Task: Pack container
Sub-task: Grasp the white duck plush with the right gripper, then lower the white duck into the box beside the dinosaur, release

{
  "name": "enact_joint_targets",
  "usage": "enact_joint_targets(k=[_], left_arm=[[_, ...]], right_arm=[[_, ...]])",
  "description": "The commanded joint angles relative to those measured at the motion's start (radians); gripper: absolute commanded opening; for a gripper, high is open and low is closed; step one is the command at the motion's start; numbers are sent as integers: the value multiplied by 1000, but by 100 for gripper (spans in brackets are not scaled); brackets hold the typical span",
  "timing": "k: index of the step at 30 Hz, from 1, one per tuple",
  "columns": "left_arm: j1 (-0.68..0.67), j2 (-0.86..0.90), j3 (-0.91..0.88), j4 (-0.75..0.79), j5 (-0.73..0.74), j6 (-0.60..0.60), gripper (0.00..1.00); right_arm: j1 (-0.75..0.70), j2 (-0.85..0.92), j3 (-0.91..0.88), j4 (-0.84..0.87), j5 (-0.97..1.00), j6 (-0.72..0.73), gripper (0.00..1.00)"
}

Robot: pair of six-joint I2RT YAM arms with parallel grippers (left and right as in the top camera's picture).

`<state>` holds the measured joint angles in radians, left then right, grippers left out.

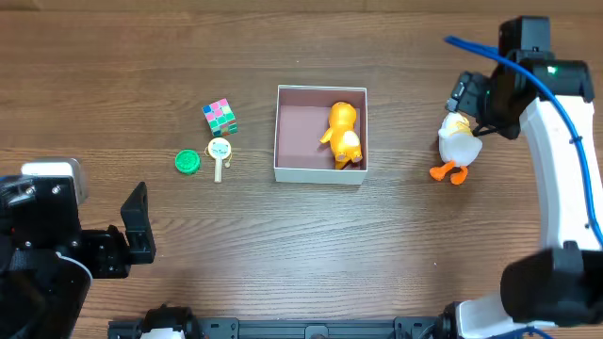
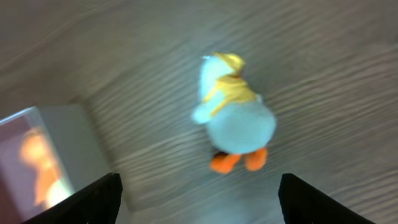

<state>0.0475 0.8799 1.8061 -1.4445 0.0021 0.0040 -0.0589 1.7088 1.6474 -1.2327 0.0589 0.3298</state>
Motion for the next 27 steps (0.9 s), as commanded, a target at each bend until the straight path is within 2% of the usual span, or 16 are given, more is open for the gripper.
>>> enact_joint_targets(k=[1, 4, 9, 10, 16, 19, 22, 25, 27], left_arm=[[-2, 3, -3, 3, -13, 19, 100], [-2, 3, -3, 3, -13, 19, 100], [-2, 3, -3, 3, -13, 19, 100], [-2, 3, -3, 3, -13, 19, 100], [-2, 3, -3, 3, -13, 19, 100], [-2, 3, -3, 3, -13, 19, 100], [-2, 3, -3, 3, -13, 19, 100], [-2, 3, -3, 3, -13, 19, 100], [-2, 3, -3, 3, -13, 19, 100]], right_arm=[[-50, 95, -114, 126, -27, 11, 99], [-66, 153, -172, 222, -47, 11, 96], [-69, 257, -216, 299, 0, 8, 96], [-70, 275, -222, 306, 0, 8, 93], [-63, 300, -219, 269, -64, 12, 38], [-45, 241, -207, 232, -64, 16, 27], [-2, 134, -172, 174, -65, 16, 21], [116, -26, -136, 119, -76, 16, 17], [231, -134, -133, 140, -98, 16, 17]])
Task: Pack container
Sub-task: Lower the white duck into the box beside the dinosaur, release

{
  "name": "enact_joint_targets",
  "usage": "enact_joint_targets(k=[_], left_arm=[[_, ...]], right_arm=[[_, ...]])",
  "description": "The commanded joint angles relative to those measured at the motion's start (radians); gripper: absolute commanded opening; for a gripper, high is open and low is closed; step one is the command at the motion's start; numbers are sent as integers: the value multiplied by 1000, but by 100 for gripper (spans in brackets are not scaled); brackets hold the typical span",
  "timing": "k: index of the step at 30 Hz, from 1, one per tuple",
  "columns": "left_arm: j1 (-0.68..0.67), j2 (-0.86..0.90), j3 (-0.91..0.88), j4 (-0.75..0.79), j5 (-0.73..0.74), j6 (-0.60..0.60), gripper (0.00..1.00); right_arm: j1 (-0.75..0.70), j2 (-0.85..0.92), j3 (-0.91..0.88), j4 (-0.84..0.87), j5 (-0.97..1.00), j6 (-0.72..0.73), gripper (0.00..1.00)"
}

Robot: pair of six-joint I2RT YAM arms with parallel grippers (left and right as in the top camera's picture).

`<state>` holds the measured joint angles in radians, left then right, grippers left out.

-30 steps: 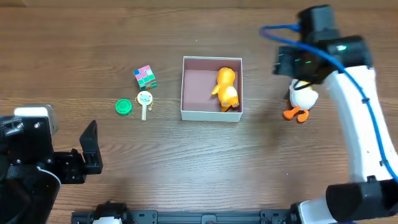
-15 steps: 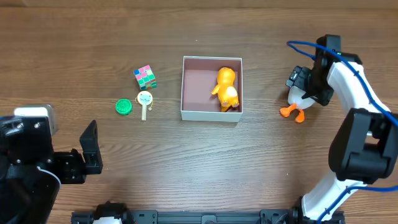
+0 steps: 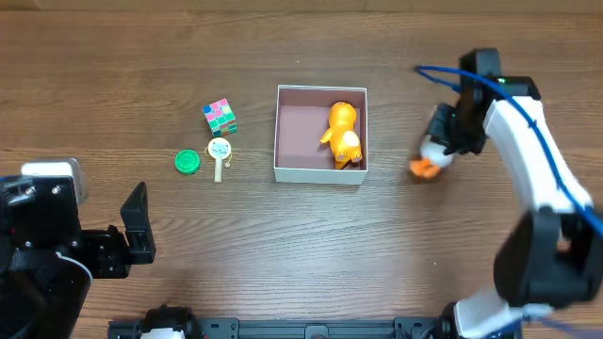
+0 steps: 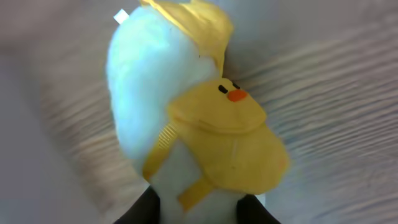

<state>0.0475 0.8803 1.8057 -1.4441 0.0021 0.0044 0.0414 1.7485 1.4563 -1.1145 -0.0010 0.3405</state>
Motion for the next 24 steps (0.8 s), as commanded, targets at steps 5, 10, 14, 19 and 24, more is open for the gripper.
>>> enact_joint_targets(k=[5, 10, 14, 19, 24], left_arm=[[-2, 3, -3, 3, -13, 18, 100], [-2, 3, -3, 3, -13, 19, 100], [-2, 3, -3, 3, -13, 18, 100], [-2, 3, -3, 3, -13, 18, 100], [-2, 3, -3, 3, -13, 18, 100]], right_arm=[[365, -253, 58, 178, -42, 5, 16], [486, -148, 37, 327, 18, 77, 17], [528, 8, 37, 400, 18, 106, 24], [549, 172, 37, 459, 6, 130, 35], [549, 183, 45, 446, -42, 101, 54]])
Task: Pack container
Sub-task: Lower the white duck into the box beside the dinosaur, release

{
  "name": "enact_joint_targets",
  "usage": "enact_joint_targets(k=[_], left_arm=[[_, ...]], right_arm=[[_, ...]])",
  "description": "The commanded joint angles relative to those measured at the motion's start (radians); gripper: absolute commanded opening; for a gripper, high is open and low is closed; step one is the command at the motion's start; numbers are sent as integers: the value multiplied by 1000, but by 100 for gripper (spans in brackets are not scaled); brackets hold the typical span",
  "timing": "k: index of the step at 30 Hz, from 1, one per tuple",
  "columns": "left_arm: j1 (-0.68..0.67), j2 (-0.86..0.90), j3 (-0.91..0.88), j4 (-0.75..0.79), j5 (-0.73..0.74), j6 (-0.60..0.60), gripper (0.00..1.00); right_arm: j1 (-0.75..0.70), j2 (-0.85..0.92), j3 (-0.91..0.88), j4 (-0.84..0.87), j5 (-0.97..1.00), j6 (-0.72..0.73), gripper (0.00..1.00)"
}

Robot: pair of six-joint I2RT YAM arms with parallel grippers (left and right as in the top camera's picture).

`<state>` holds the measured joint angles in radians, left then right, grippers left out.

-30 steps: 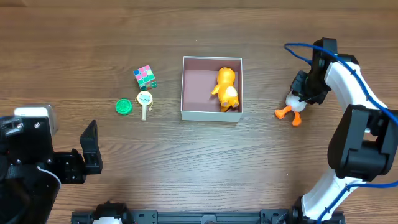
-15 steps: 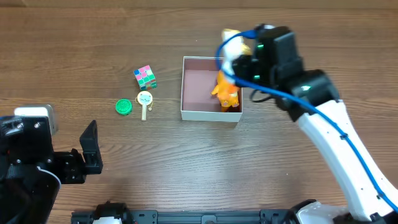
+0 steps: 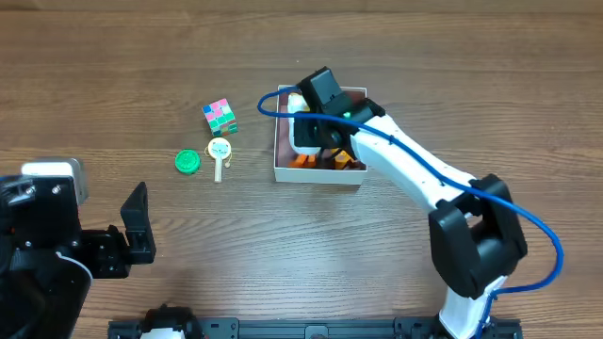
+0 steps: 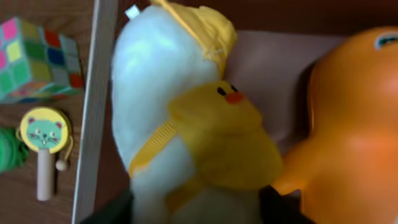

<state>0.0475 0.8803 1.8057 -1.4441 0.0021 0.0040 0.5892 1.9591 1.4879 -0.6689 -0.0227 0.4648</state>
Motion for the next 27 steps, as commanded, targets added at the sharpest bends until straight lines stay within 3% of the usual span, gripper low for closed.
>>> enact_joint_targets(k=[1, 7, 14, 17, 18, 19, 21, 22, 23, 27], left_arm=[[-2, 3, -3, 3, -13, 19, 100], [-2, 3, -3, 3, -13, 19, 100], [-2, 3, -3, 3, -13, 19, 100], [-2, 3, -3, 3, -13, 19, 100], [-2, 3, -3, 3, -13, 19, 100], [-2, 3, -3, 3, -13, 19, 100], [-2, 3, -3, 3, -13, 19, 100], [-2, 3, -3, 3, -13, 19, 100], [-2, 3, -3, 3, -13, 19, 100], [-2, 3, -3, 3, -13, 19, 100]], right_arm=[[1, -40, 25, -15, -23, -42, 57], [1, -148, 133, -128, -24, -46, 77], [1, -208, 161, -164, -24, -46, 80], [6, -209, 161, -168, -45, -47, 73], [9, -209, 161, -148, -102, -53, 81], [10, -209, 161, -126, -174, -54, 100], [9, -209, 161, -86, -298, -64, 100], [9, -208, 161, -67, -327, -77, 93], [12, -202, 161, -37, -330, -76, 86], [43, -144, 161, 26, -263, -49, 79]])
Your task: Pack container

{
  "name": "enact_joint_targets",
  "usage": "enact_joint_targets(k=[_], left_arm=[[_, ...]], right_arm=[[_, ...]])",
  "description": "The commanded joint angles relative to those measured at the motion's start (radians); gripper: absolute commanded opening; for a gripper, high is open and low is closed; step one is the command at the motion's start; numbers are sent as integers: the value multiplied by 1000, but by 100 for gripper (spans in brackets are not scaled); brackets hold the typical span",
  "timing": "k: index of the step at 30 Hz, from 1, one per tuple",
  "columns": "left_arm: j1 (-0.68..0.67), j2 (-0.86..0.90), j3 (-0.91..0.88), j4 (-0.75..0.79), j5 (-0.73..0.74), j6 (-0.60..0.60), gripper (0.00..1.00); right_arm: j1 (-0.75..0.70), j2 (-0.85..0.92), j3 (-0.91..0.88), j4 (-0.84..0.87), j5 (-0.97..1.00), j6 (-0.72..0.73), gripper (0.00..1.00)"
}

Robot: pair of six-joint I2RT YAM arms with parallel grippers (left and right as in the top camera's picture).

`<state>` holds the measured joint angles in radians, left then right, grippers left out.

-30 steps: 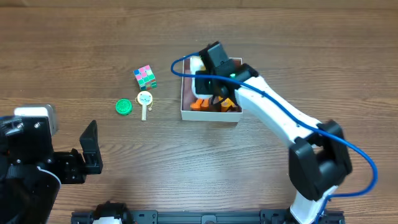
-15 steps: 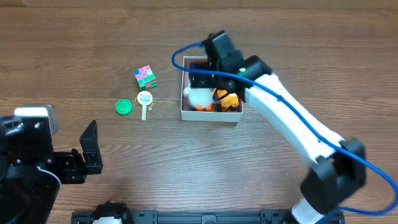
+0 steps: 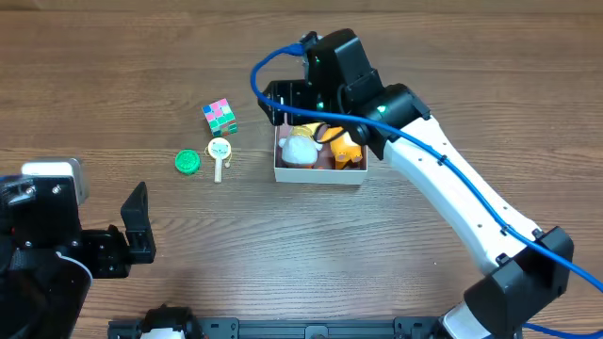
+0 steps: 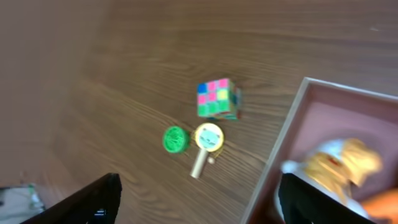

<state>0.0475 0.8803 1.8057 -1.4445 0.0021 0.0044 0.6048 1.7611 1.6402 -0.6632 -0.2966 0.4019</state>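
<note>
The white box (image 3: 279, 141) stands mid-table and holds an orange duck (image 3: 349, 147) on its right side and a white plush duck (image 3: 299, 150) with a yellow backpack on its left. The plush duck (image 4: 339, 167) shows blurred at the right of the wrist view, inside the box wall (image 4: 278, 158). My right gripper (image 3: 285, 104) hovers over the box's far left corner, open and empty (image 4: 199, 208). My left gripper (image 3: 138, 226) rests at the near left, far from everything; its jaws are unclear.
Left of the box lie a colourful puzzle cube (image 3: 220, 117), a green disc (image 3: 188, 162) and a small yellow cat-face rattle (image 3: 219, 153). The same cube (image 4: 217, 99), disc (image 4: 175, 139) and rattle (image 4: 207, 142) show in the right wrist view.
My right gripper has let go of the plush duck, which now lies in the box's left half. The gripper is open and stands higher, over the box's far left corner.
My open right gripper hung over the plush duck standing on the table right of the box. Then it was shut on the duck, off the table. Then it held the duck over the box beside the orange duck. Now the duck lies in the box, released.
</note>
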Motion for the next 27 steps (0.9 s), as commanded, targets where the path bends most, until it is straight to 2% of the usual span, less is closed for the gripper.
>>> enact_joint_targets(k=[1, 5, 9, 10, 17, 20, 22, 27], left_arm=[[-2, 3, -3, 3, -13, 18, 100], [-2, 3, -3, 3, -13, 19, 100], [-2, 3, -3, 3, -13, 18, 100], [-2, 3, -3, 3, -13, 19, 100], [-2, 3, -3, 3, -13, 18, 100], [-2, 3, -3, 3, -13, 18, 100], [-2, 3, -3, 3, -13, 18, 100], [-2, 3, -3, 3, -13, 18, 100]], right_arm=[[36, 76, 9, 28, 39, 21, 78], [57, 164, 9, 49, 62, -41, 78], [63, 205, 9, 0, 96, -97, 79], [63, 204, 9, -14, 108, -97, 82], [61, 123, 11, -126, 130, -148, 85], [50, 32, 12, -173, 234, -136, 86], [4, -50, 12, -218, 273, -99, 89], [-267, -266, 12, -359, 265, 11, 96]])
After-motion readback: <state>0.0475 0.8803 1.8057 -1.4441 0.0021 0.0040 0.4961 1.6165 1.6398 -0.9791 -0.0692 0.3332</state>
